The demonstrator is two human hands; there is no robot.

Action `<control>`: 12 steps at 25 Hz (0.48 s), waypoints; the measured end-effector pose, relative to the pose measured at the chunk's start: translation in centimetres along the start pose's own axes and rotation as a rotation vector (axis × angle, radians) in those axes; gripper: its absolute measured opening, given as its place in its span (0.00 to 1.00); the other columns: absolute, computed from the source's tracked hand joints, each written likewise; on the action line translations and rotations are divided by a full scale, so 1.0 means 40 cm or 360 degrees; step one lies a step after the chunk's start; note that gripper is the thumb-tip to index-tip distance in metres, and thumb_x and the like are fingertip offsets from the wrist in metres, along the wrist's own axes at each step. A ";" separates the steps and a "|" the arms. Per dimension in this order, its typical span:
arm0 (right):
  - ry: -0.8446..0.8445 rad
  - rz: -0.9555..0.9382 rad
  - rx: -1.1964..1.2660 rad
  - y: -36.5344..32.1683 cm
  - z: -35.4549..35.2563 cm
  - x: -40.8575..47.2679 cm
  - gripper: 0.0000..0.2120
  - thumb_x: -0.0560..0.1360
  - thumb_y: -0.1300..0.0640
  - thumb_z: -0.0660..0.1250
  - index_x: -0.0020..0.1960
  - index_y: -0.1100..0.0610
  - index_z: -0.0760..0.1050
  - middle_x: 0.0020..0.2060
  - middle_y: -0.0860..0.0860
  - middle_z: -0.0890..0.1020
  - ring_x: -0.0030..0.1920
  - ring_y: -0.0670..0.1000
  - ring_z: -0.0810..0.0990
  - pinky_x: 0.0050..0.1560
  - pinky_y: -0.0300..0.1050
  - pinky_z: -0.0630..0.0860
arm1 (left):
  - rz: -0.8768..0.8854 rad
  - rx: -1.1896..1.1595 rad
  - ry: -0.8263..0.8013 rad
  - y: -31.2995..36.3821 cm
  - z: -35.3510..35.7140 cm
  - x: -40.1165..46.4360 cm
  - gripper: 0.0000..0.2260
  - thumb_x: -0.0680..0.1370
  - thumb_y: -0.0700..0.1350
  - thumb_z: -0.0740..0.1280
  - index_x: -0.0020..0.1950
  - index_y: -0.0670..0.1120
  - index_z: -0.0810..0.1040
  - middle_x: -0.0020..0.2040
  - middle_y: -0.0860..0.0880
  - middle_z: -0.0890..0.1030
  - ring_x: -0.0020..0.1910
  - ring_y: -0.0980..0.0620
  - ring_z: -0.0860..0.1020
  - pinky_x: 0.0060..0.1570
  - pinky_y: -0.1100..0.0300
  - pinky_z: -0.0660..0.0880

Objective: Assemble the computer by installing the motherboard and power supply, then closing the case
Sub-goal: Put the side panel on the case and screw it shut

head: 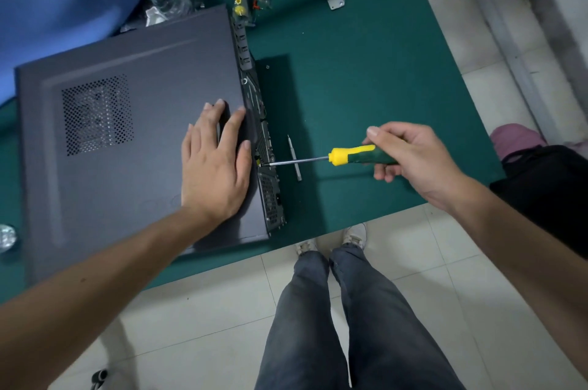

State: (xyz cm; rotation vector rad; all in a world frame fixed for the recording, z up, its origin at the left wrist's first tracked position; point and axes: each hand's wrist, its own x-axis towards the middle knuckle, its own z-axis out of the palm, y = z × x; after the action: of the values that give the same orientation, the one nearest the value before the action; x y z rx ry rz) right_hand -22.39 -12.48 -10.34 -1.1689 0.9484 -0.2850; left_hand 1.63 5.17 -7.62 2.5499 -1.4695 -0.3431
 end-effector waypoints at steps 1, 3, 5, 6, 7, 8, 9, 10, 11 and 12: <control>-0.0049 0.0022 -0.0011 0.001 -0.005 -0.003 0.03 0.75 0.56 0.72 0.42 0.53 0.81 0.36 0.50 0.80 0.31 0.51 0.78 0.33 0.40 0.74 | 0.0012 0.0019 0.0029 -0.002 0.005 0.001 0.22 0.83 0.50 0.53 0.76 0.45 0.65 0.77 0.40 0.62 0.78 0.41 0.57 0.75 0.44 0.54; -0.0207 0.0082 0.0073 -0.005 -0.025 -0.012 0.07 0.68 0.58 0.75 0.45 0.51 0.82 0.38 0.48 0.80 0.37 0.50 0.78 0.41 0.39 0.75 | 0.0029 0.0035 0.0084 -0.007 0.013 0.002 0.22 0.83 0.51 0.52 0.76 0.46 0.65 0.77 0.41 0.62 0.78 0.41 0.57 0.75 0.43 0.55; -0.0231 0.0141 0.0131 -0.013 -0.026 -0.012 0.10 0.66 0.57 0.76 0.47 0.54 0.81 0.36 0.51 0.81 0.35 0.50 0.79 0.39 0.39 0.77 | 0.0034 0.0057 0.0116 -0.006 0.018 0.000 0.22 0.83 0.51 0.51 0.76 0.46 0.65 0.77 0.41 0.63 0.77 0.41 0.58 0.75 0.43 0.55; -0.0183 0.0169 0.0095 -0.016 -0.019 -0.005 0.08 0.68 0.54 0.76 0.46 0.55 0.81 0.34 0.53 0.81 0.32 0.51 0.79 0.33 0.40 0.76 | 0.0031 0.0067 0.0120 -0.006 0.019 0.001 0.22 0.83 0.51 0.51 0.76 0.46 0.65 0.77 0.41 0.63 0.77 0.41 0.58 0.75 0.43 0.55; -0.0131 0.0191 0.0006 -0.023 -0.010 0.003 0.08 0.71 0.50 0.75 0.44 0.54 0.81 0.32 0.54 0.81 0.28 0.51 0.78 0.27 0.40 0.73 | 0.0027 0.0076 0.0123 -0.005 0.019 0.002 0.22 0.83 0.51 0.51 0.76 0.46 0.65 0.77 0.41 0.63 0.77 0.42 0.58 0.75 0.43 0.55; -0.0108 0.0215 -0.0092 -0.029 -0.007 0.011 0.12 0.72 0.45 0.74 0.42 0.53 0.81 0.31 0.54 0.81 0.27 0.50 0.76 0.25 0.40 0.71 | 0.0024 0.0085 0.0124 -0.005 0.020 0.002 0.22 0.83 0.51 0.51 0.76 0.46 0.65 0.77 0.41 0.63 0.77 0.42 0.58 0.75 0.43 0.56; -0.0116 0.0237 -0.0132 -0.035 -0.011 0.018 0.13 0.72 0.43 0.73 0.42 0.53 0.82 0.32 0.53 0.80 0.27 0.49 0.75 0.25 0.40 0.70 | 0.0025 0.0091 0.0130 -0.006 0.021 0.002 0.22 0.83 0.51 0.51 0.76 0.46 0.65 0.77 0.41 0.63 0.77 0.42 0.58 0.74 0.43 0.56; -0.0161 0.0253 -0.0082 -0.038 -0.018 0.023 0.11 0.71 0.45 0.73 0.42 0.53 0.82 0.34 0.52 0.79 0.29 0.48 0.74 0.26 0.40 0.70 | 0.0027 0.0092 0.0135 -0.006 0.021 0.002 0.22 0.83 0.51 0.51 0.76 0.46 0.66 0.76 0.41 0.63 0.77 0.42 0.58 0.74 0.43 0.57; -0.0211 0.0268 0.0035 -0.041 -0.025 0.025 0.06 0.71 0.51 0.74 0.43 0.53 0.82 0.37 0.51 0.78 0.30 0.48 0.74 0.28 0.41 0.72 | 0.0030 0.0093 0.0144 -0.007 0.022 0.003 0.22 0.83 0.51 0.51 0.75 0.46 0.66 0.76 0.41 0.64 0.77 0.41 0.59 0.73 0.42 0.58; -0.0220 0.0268 0.0125 -0.043 -0.030 0.024 0.03 0.72 0.56 0.74 0.43 0.54 0.81 0.38 0.50 0.78 0.31 0.48 0.74 0.29 0.41 0.74 | 0.0034 0.0091 0.0150 -0.006 0.021 0.004 0.22 0.83 0.51 0.51 0.75 0.46 0.66 0.76 0.41 0.64 0.76 0.41 0.59 0.73 0.42 0.58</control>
State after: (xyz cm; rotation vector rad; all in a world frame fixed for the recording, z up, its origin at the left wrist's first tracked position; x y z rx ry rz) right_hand -22.24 -14.57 -9.38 -1.0170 0.8997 -0.1033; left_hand 1.68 5.11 -8.52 2.5543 -1.4918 -0.1771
